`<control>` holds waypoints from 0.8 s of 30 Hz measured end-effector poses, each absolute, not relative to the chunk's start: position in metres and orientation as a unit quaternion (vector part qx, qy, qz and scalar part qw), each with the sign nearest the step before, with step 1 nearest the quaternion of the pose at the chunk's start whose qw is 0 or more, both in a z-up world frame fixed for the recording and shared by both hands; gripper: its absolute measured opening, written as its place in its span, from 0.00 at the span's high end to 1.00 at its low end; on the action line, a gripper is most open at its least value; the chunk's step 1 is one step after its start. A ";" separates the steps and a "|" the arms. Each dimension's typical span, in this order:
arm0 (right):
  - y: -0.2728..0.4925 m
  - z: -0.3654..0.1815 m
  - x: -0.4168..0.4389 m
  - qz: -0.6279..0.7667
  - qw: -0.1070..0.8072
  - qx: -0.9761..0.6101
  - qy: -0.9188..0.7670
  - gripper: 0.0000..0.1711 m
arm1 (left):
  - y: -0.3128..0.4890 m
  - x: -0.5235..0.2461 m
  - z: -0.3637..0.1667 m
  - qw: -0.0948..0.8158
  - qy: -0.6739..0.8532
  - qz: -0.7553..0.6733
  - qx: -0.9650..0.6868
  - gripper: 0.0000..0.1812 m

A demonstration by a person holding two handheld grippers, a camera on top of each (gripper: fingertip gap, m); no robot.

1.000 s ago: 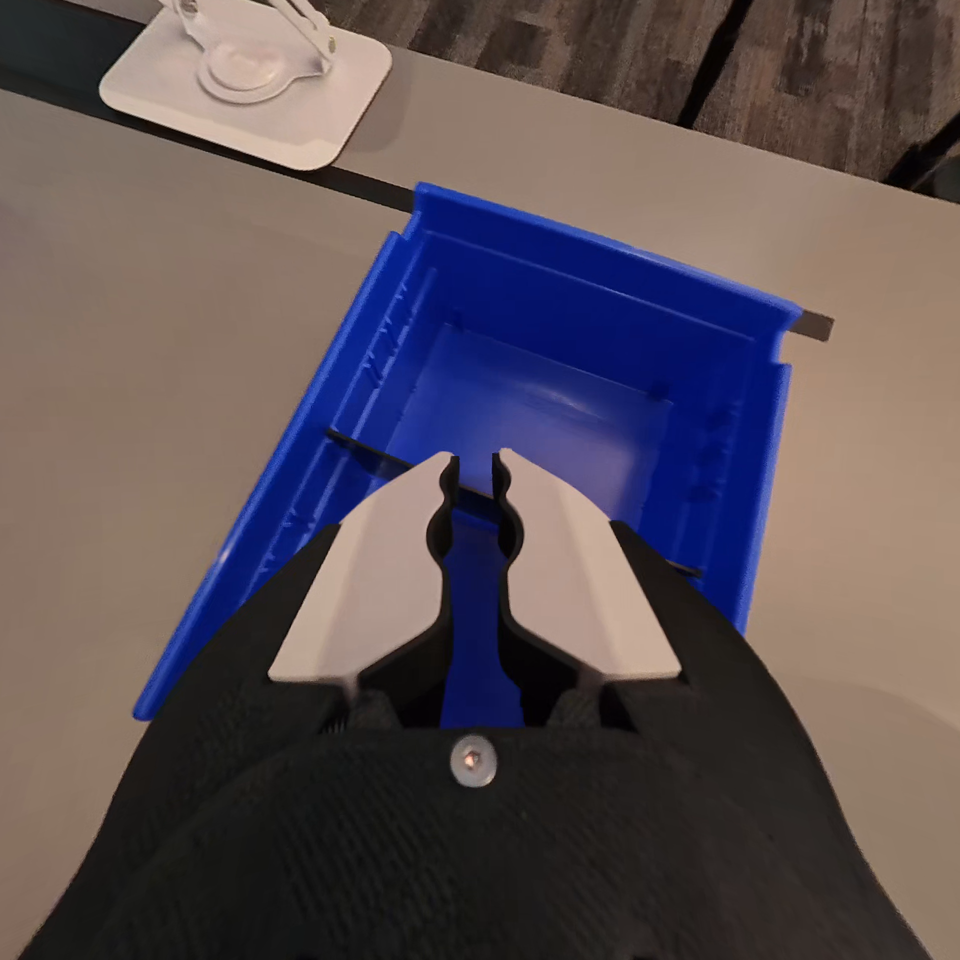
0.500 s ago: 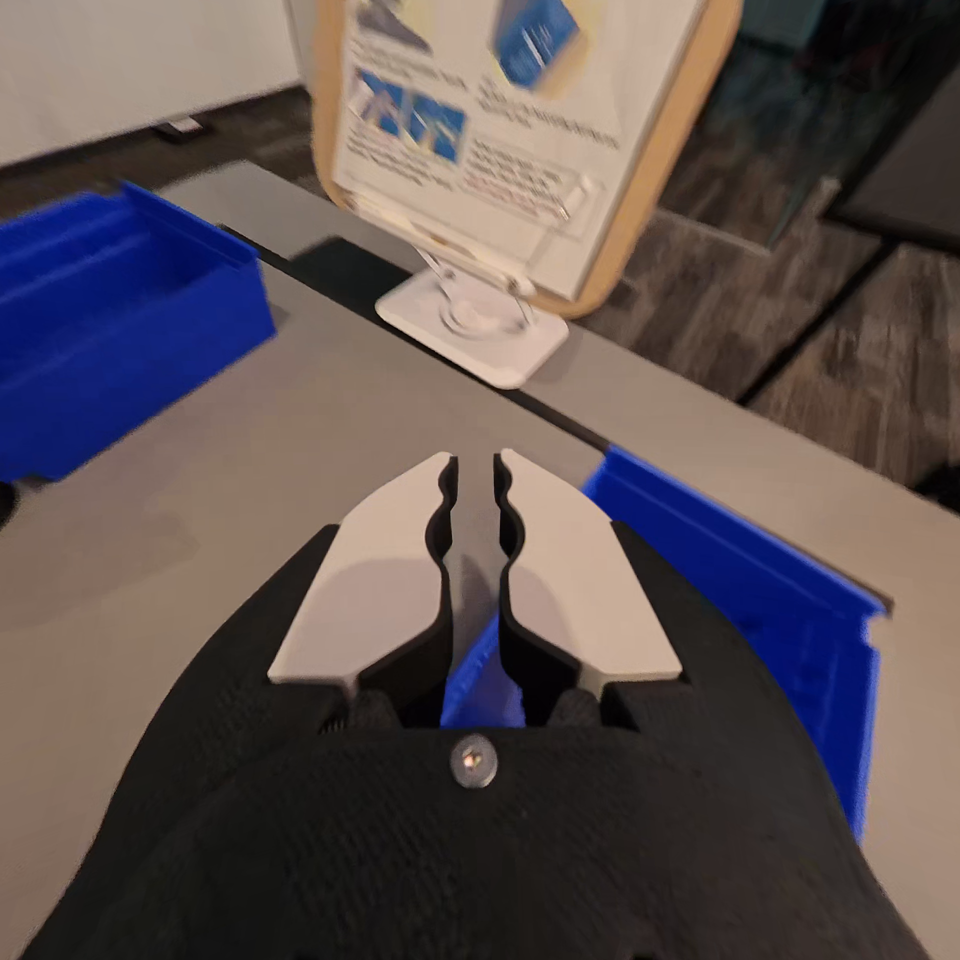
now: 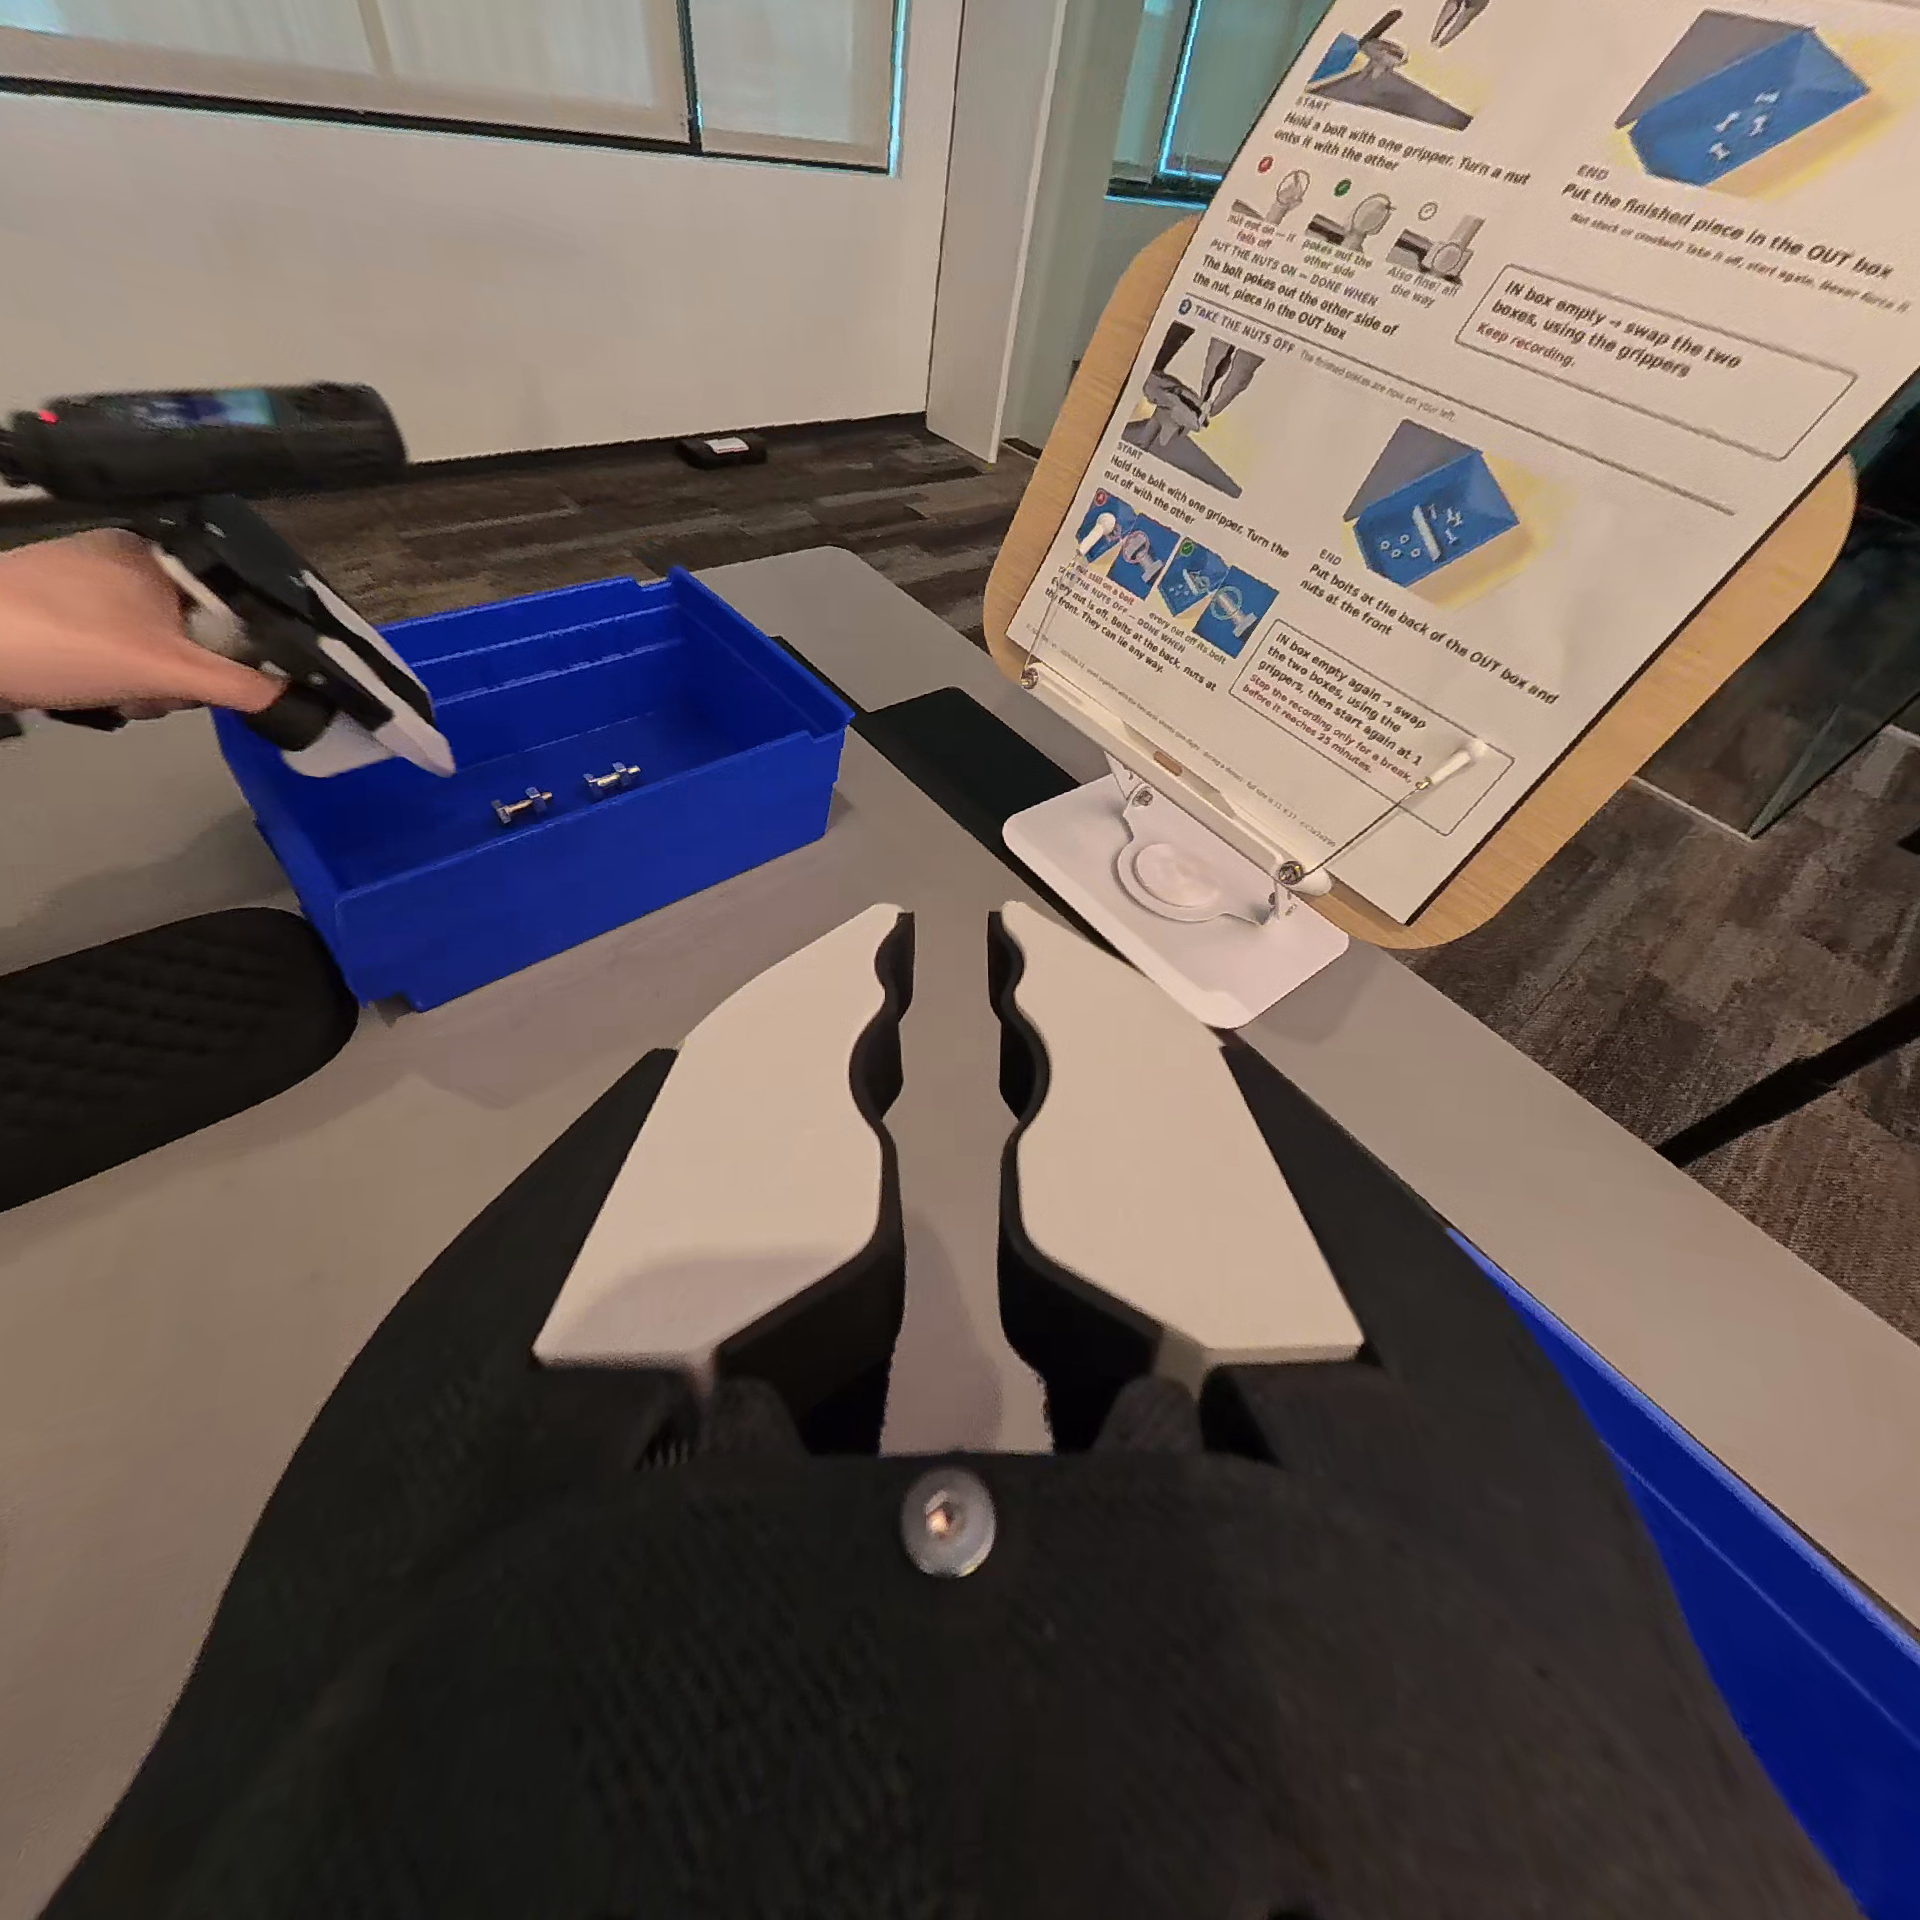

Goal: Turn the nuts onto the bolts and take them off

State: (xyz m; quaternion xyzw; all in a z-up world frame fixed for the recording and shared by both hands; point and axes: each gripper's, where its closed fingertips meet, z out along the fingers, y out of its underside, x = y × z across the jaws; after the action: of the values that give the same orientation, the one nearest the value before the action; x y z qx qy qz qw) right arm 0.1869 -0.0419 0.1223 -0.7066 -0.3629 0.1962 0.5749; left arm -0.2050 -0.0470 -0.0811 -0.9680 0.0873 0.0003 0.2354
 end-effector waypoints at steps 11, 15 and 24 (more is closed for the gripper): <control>-0.029 0.102 0.202 0.210 0.549 -0.723 -0.363 0.92 | -0.016 -0.220 -0.137 0.116 0.060 0.032 -0.991 0.78; -0.022 0.093 0.209 0.206 0.537 -0.733 -0.363 0.92 | -0.015 -0.221 -0.151 0.094 0.046 0.028 -0.994 0.78; -0.003 0.082 0.222 0.192 0.539 -0.743 -0.349 0.93 | -0.015 -0.216 -0.155 0.085 0.052 -0.001 -0.995 0.94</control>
State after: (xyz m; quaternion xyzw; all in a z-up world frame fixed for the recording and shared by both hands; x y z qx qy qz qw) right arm 0.2220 -0.0033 0.0821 -0.7426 -0.3485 0.1923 0.5386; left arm -0.2156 -0.0149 -0.1554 -0.9950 0.0517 -0.0014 0.0853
